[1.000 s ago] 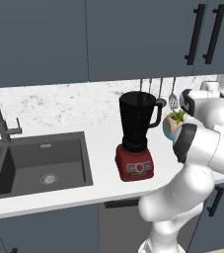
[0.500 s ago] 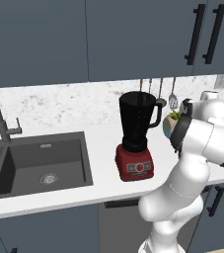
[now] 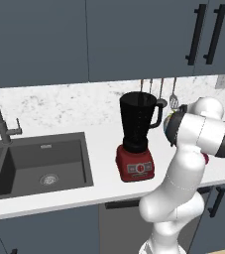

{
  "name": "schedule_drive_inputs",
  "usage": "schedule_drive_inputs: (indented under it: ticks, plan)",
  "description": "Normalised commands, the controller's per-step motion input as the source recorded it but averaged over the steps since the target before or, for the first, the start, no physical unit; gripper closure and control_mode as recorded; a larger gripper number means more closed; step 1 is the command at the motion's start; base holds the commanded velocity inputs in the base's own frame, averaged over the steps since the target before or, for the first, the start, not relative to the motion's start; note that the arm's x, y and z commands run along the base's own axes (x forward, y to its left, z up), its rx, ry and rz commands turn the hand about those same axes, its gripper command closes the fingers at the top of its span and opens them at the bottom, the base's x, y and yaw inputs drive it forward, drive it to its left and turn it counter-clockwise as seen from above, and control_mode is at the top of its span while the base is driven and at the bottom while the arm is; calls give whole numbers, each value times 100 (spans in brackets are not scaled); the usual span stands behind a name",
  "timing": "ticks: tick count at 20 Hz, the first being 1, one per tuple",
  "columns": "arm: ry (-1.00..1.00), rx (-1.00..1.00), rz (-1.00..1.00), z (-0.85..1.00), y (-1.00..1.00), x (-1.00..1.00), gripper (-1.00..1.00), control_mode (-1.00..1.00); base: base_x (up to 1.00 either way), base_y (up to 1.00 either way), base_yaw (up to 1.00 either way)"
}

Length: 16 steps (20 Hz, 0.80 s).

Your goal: Close the lid blender by securely placing the lid on top.

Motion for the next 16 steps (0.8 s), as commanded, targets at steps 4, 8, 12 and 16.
schedule_drive_inputs:
  ticks: [4, 8, 12, 16]
  plan:
    - [0, 0, 0, -41, 0, 0, -100, -100, 0, 0, 0]
    - [0, 0, 0, -28, 0, 8, -100, -100, 0, 0, 0]
    - [0, 0, 0, -23, 0, 9, -100, -100, 0, 0, 0]
    - [-2, 0, 0, -19, 0, 2, -100, -100, 0, 0, 0]
